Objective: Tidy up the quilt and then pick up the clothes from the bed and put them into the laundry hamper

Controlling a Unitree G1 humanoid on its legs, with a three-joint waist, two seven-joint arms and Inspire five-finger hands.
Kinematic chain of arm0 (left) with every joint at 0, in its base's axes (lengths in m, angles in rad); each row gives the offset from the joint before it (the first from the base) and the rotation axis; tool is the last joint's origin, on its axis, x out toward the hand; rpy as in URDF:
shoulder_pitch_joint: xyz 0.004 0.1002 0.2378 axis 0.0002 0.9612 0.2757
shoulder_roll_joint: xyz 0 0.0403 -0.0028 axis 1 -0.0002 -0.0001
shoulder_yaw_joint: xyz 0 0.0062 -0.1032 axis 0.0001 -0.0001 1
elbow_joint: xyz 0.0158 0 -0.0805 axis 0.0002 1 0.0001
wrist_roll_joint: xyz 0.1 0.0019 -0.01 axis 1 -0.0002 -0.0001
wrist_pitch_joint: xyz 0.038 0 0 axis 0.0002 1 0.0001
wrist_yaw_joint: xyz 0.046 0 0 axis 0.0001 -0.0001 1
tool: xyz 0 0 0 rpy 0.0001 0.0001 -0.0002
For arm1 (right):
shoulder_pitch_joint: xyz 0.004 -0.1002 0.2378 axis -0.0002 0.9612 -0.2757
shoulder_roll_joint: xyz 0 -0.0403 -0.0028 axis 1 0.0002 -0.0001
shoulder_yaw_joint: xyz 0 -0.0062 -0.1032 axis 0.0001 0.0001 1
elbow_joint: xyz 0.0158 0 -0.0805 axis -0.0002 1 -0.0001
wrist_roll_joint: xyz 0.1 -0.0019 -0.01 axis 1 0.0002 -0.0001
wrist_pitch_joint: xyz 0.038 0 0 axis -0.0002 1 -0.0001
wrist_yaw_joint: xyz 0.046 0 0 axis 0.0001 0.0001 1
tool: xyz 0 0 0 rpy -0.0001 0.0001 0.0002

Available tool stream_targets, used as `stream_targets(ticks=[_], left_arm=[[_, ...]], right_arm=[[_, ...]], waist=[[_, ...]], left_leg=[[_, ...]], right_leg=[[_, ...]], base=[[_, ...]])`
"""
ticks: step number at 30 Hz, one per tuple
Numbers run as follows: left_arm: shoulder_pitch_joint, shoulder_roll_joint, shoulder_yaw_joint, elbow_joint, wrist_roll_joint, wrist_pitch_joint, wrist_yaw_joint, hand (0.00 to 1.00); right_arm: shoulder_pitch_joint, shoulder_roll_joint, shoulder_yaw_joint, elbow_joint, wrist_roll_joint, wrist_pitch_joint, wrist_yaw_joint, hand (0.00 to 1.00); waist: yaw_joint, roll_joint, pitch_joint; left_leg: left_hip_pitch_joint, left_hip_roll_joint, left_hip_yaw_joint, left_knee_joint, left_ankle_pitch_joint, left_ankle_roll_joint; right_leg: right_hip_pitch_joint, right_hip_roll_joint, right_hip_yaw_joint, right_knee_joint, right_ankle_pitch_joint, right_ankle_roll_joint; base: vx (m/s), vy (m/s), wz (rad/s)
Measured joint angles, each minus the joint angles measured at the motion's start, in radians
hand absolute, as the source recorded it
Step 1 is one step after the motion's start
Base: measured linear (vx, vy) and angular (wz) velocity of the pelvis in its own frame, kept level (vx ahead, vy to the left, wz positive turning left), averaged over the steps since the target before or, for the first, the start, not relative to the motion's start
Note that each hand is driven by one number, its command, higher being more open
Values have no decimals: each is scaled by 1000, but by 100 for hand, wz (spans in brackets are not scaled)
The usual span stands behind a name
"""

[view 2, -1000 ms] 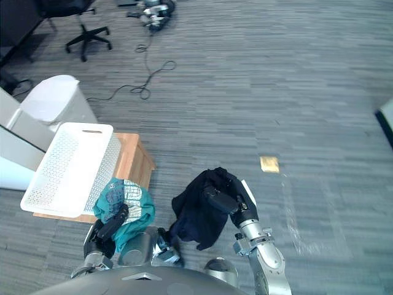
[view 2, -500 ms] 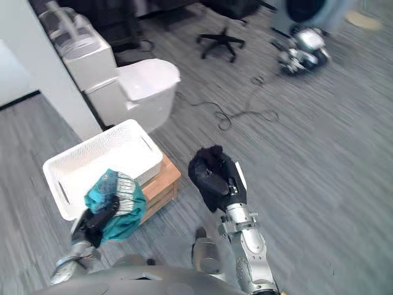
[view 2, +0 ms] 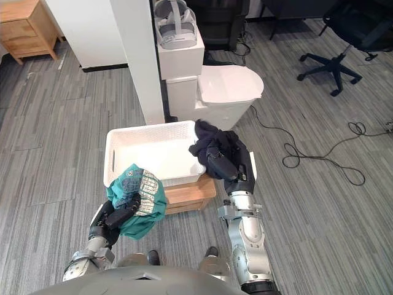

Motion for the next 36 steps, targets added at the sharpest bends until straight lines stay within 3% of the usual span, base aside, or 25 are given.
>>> stream_targets(ticks=[2, 4, 6, 8, 9, 11, 12, 14, 15, 16, 18, 20, 24, 27, 29, 32, 36], left_arm=[[-6, 8, -21, -1, 12, 0, -6, 0], [-16, 10, -44, -1, 43, 5, -15, 0], [-21, 27, -72, -22, 52, 31, -42, 0], [-24, 66, -81, -57, 53, 58, -52, 0], [-36, 80, -87, -59, 53, 74, -55, 0], [-64, 91, -78, -58, 53, 93, -53, 0], [-83, 94, -70, -54, 53, 100, -53, 0], [-100, 95, -67, -45, 64, 108, -55, 0], [-99, 95, -68, -42, 81, 108, -59, 0], [-100, 94, -76, -18, 86, 108, -71, 0], [-85, 55, -90, 5, 123, 103, -90, 0], [-68, 40, -96, 23, 127, 81, -123, 0], [-18, 25, -91, 44, 118, 16, -152, 0], [-17, 25, -73, 54, 113, -5, -164, 0], [-5, 5, -62, 76, 113, -23, -179, 0], [1, 1, -63, 91, 114, -30, -201, 0], [-2, -1, -79, 107, 114, -47, -226, 0]], right_arm=[[-1, 0, -5, 0, -18, 6, -22, 0], [-4, 0, -20, 0, -19, 6, -37, 0], [-15, 1, -29, -2, -50, 6, -47, 0], [-25, 0, -31, -7, -104, 6, -48, 0], [-31, -5, -32, -17, -132, 11, -50, 0], [-44, -20, -29, -79, -150, 37, -53, 0], [-76, -45, -30, -121, -175, 55, -61, 0], [-156, -99, -31, -159, -177, 85, -64, 0], [-192, -121, -32, -172, -177, 100, -71, 0], [-219, -143, -41, -187, -177, 118, -83, 0], [-299, -169, -71, -187, -176, 174, -97, 0], [-335, -178, -109, -187, -169, 209, -102, 0], [-412, -198, -142, -188, -170, 250, -82, 0], [-493, -200, -141, -210, -179, 310, -52, 0], [-529, -205, -128, -219, -179, 341, -39, 0], [-541, -212, -131, -223, -177, 387, -38, 0], [-541, -234, -131, -230, -175, 448, -38, 0]], waist=[[-3, -8, -5], [-12, -12, -3], [-44, -33, 3], [-60, -70, 6], [-69, -60, 6], [-82, -57, 5], [-82, -58, 4], [-84, -62, 2], [-85, -79, -9], [-87, -72, -13], [-78, -20, -30], [-72, -7, -35], [-50, -1, -41], [-26, -2, -42], [-15, 20, -53], [-8, 28, -58], [-24, 17, -64]], left_leg=[[2, -5, 0, -6, 1, 1], [7, -8, 0, -4, 0, 1], [25, -31, -24, -2, -1, 15], [47, -59, -57, 1, -7, 42], [48, -53, -94, 9, -12, 56], [31, -28, -139, 27, -25, 66], [19, -18, -159, 31, -25, 66], [10, -11, -179, 33, -18, 48], [8, -19, -191, 45, -29, 36], [-7, -20, -208, 77, -57, 22], [-22, 19, -146, 119, -86, 7], [-17, 29, -111, 104, -85, 7], [14, 28, -53, 96, -85, 5], [-27, 20, 7, 196, -94, -10], [2, 16, 39, 159, -94, -10], [48, 15, 62, 99, -91, -7], [48, -2, 63, 33, -71, 15]], right_leg=[[4, -10, -18, 10, 0, 1], [-29, -39, -22, 115, -18, -1], [-144, -118, 7, 423, -47, -26], [-201, -150, 85, 575, -33, -42], [-229, -131, 139, 617, -48, -41], [-219, -49, 178, 541, -140, -31], [-216, -4, 178, 444, -154, -40], [-189, 69, 189, 240, -143, -38], [-155, 92, 205, 119, -95, -47], [-121, 97, 204, 74, -1, -60], [-91, 118, 164, 30, 10, -66], [-73, 123, 150, 11, 10, -66], [-38, 122, 167, -18, 13, -60], [-27, 104, 189, -51, 23, -46], [-9, 103, 200, -76, 30, -38], [10, 109, 201, -83, 33, -39], [-10, 103, 199, -88, 39, -31]], base=[[20, 56, 23], [14, 87, 29], [-3, 144, 44], [16, 70, 45], [46, 13, 57], [70, -46, 65], [66, -72, 53], [66, -120, 40], [105, -185, 62], [152, -153, 52], [150, -77, 35], [113, -38, 21], [98, 31, -7], [16, 47, -13], [15, 32, -10], [14, 19, -6], [-41, 28, 5]])
